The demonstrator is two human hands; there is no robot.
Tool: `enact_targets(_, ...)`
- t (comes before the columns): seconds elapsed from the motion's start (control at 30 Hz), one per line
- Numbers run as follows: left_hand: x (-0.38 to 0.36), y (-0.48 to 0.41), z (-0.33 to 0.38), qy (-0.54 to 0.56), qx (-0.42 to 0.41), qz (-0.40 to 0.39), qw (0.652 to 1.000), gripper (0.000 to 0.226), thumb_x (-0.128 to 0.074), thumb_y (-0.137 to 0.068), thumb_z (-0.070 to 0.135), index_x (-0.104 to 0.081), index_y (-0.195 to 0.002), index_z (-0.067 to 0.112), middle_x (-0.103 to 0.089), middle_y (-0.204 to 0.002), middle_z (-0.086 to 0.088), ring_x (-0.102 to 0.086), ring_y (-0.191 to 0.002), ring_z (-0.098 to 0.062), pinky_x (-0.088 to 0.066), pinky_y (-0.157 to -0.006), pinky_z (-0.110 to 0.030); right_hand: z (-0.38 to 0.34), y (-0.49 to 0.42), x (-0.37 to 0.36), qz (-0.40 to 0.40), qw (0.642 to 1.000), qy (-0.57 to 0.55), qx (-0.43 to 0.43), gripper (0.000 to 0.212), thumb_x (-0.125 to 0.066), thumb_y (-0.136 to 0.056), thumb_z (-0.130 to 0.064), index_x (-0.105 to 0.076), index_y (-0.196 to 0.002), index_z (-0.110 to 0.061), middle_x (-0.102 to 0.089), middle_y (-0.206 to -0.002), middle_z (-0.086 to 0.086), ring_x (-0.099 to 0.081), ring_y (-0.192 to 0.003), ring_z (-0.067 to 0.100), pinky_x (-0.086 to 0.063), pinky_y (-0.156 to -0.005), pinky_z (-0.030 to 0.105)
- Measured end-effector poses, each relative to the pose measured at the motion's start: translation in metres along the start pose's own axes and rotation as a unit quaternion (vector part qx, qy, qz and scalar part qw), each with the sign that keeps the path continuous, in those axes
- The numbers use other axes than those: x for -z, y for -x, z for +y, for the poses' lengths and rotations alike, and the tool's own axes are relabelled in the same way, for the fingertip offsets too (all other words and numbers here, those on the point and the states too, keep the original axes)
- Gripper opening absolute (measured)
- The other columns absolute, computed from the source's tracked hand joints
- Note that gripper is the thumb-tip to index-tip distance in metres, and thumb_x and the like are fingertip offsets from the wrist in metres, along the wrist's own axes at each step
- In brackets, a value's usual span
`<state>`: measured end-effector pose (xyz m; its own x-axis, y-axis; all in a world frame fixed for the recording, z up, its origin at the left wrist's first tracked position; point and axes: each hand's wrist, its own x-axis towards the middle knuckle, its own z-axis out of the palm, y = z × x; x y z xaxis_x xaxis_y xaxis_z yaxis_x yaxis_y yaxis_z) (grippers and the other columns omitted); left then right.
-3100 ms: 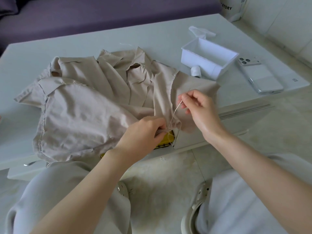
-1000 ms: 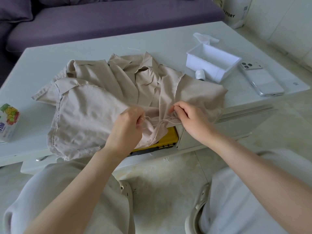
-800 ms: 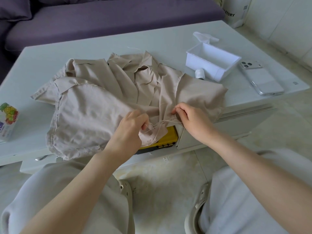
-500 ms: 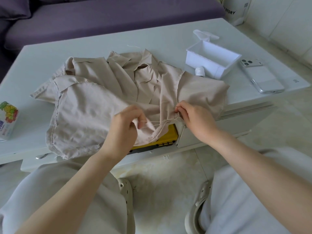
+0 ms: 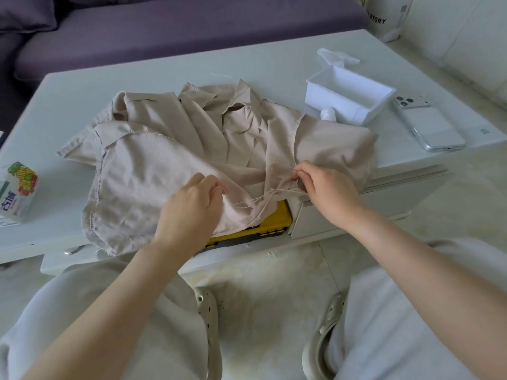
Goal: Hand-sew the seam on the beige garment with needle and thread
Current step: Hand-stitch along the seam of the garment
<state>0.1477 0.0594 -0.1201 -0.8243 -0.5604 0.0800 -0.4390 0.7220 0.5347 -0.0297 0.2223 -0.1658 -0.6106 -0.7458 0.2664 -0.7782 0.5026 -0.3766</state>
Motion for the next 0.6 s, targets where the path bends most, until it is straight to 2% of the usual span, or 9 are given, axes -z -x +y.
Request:
enact_targets(0.07,-0.002,0.002,-0.003,-0.085,-0.016,0.012,0.996,0.023,-0.044,-0.097,0.028,-0.062,-0.085,0.022,-0.058,-0.081,0.008,-0.053,-0.065,-0.014,-0.037,-0.055,-0.024,0.001,0.0,0.002,-0.004,1.0,-0.001,-0.01,0.023,-0.039,-0.101,-0.018,-0.062,-0.101,-0.013,-0.061,-0.07,-0.01,-0.049,-0.053,0.007,-0.027,-0.043,0.018)
enact_targets(0.1,-0.002,0.003,-0.003,-0.081,-0.016,0.017,0.996,0.025,-0.049,-0.095,0.03,-0.059,-0.075,0.02,-0.055,-0.069,0.007,-0.048,-0.059,-0.015,-0.035,-0.052,-0.024,0.002,0.0,0.002,-0.004,1.0,0.0,-0.016,0.024,-0.039,-0.101,-0.018,-0.062,-0.1,-0.014,-0.058,-0.069,-0.012,-0.046,-0.051,0.003,-0.026,-0.043,0.018)
enact_targets(0.17,-0.002,0.003,-0.004,-0.054,-0.033,0.053,0.997,0.039,-0.059,-0.089,0.028,-0.041,-0.056,0.018,-0.037,-0.048,0.004,-0.033,-0.047,-0.015,-0.029,-0.048,-0.025,0.004,-0.001,0.002,-0.005,1.0,0.004,-0.024,0.024,-0.039,-0.102,-0.019,-0.062,-0.1,-0.015,-0.057,-0.069,-0.012,-0.045,-0.052,0.003,-0.025,-0.044,0.017)
enact_targets(0.27,0.0,0.002,-0.004,-0.009,-0.09,0.101,0.991,0.046,-0.061,-0.079,0.026,-0.024,-0.053,0.023,-0.023,-0.044,0.005,-0.02,-0.047,-0.013,-0.025,-0.046,-0.024,0.005,0.0,0.002,-0.004,0.999,0.011,-0.03,0.023,-0.039,-0.102,-0.021,-0.061,-0.099,-0.018,-0.066,-0.077,-0.01,-0.055,-0.06,0.01,-0.034,-0.047,0.019)
enact_targets(0.33,-0.001,0.005,-0.001,0.031,-0.138,0.094,0.985,0.042,-0.058,-0.075,0.026,-0.021,-0.055,0.027,-0.022,-0.046,0.005,-0.024,-0.048,-0.014,-0.024,-0.047,-0.019,0.005,0.0,0.001,-0.001,0.999,0.007,-0.035,0.024,-0.038,-0.101,-0.02,-0.062,-0.1,-0.018,-0.068,-0.08,-0.008,-0.061,-0.067,0.014,-0.039,-0.051,0.026)
enact_targets(0.47,-0.009,0.017,0.011,0.078,-0.26,0.028,0.962,0.04,-0.053,-0.085,0.024,-0.027,-0.057,0.031,-0.027,-0.048,0.009,-0.029,-0.045,-0.007,-0.024,-0.044,-0.016,0.005,0.001,0.003,0.022,0.997,0.004,-0.071,0.028,-0.033,-0.101,-0.015,-0.06,-0.11,-0.013,-0.066,-0.089,0.001,-0.058,-0.077,0.021,-0.032,-0.058,0.03)
enact_targets(0.53,-0.017,0.021,0.013,0.06,-0.336,-0.006,0.94,0.034,-0.05,-0.088,0.024,-0.036,-0.057,0.023,-0.031,-0.052,0.011,-0.029,-0.046,-0.007,-0.026,-0.043,-0.02,0.001,0.004,0.007,0.05,0.996,-0.014,-0.066,0.028,-0.034,-0.1,-0.01,-0.058,-0.115,-0.009,-0.06,-0.084,0.002,-0.053,-0.076,0.022,-0.032,-0.058,0.032)
enact_targets(0.6,-0.027,0.024,0.015,0.031,-0.39,-0.033,0.92,0.03,-0.051,-0.088,0.02,-0.048,-0.058,0.015,-0.04,-0.056,0.009,-0.034,-0.048,-0.01,-0.028,-0.042,-0.019,-0.003,0.007,0.009,0.087,0.994,-0.052,-0.031,0.028,-0.036,-0.097,-0.004,-0.058,-0.113,-0.006,-0.054,-0.076,-0.003,-0.048,-0.07,0.017,-0.039,-0.059,0.034)
